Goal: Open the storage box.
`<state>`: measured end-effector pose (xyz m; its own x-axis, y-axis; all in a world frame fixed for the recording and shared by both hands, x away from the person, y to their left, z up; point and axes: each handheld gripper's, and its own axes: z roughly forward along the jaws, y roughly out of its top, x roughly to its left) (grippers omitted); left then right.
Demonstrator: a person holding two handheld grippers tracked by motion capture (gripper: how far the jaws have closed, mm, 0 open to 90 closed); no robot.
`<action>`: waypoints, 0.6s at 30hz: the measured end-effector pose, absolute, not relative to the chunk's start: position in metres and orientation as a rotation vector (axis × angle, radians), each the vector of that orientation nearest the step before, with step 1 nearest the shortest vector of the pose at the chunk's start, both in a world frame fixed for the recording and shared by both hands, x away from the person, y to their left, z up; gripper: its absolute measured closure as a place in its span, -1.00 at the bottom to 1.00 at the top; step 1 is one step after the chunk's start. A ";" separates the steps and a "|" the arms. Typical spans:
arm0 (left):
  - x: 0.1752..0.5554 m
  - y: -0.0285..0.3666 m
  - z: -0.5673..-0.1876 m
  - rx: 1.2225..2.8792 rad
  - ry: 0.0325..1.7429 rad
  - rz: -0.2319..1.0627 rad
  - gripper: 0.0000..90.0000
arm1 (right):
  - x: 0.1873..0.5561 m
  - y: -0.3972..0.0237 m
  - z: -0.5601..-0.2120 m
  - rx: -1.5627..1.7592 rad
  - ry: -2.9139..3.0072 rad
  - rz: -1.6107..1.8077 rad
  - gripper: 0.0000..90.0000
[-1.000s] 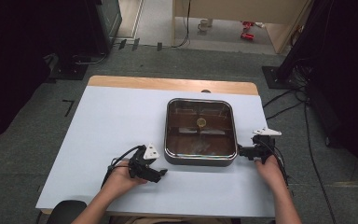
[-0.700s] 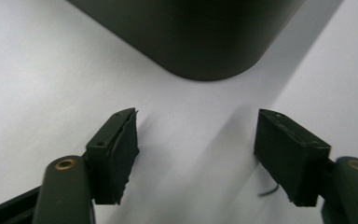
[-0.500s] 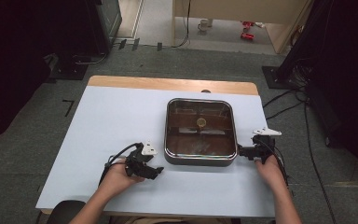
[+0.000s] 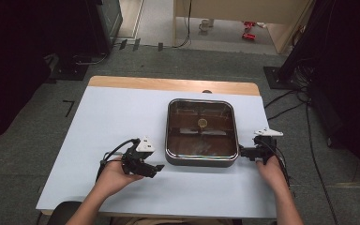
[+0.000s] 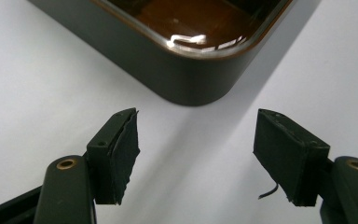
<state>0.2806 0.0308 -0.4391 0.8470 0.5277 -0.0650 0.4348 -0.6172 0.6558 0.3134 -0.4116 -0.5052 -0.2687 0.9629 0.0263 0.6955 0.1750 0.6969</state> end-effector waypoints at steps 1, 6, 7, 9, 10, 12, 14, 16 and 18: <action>0.282 0.030 -0.433 2.323 0.688 0.173 -0.31 | 0.313 -0.412 -0.505 1.562 2.035 0.850 -1.00; 0.284 0.027 -0.418 2.283 0.684 0.140 -0.31 | 0.313 -0.411 -0.505 1.561 2.033 0.850 -1.00; 0.284 0.027 -0.418 2.283 0.684 0.140 -0.32 | 0.313 -0.411 -0.505 1.562 2.033 0.850 -1.00; 0.285 0.024 -0.410 2.283 0.659 0.145 -0.32 | 0.313 -0.411 -0.505 1.561 2.034 0.849 -1.00; 0.285 0.024 -0.410 2.283 0.659 0.145 -0.32 | 0.313 -0.411 -0.505 1.561 2.034 0.849 -1.00; 0.286 0.022 -0.406 2.276 0.650 0.152 -0.32 | 0.313 -0.411 -0.505 1.561 2.033 0.849 -1.00; 0.289 0.019 -0.401 2.269 0.650 0.146 -0.32 | 0.313 -0.411 -0.505 1.561 2.033 0.848 -1.00; 0.292 0.016 -0.399 2.269 0.646 0.140 -0.33 | 0.313 -0.411 -0.505 1.561 2.033 0.848 -1.00; 0.295 0.012 -0.396 2.265 0.641 0.135 -0.33 | 0.313 -0.411 -0.505 1.560 2.033 0.848 -1.00</action>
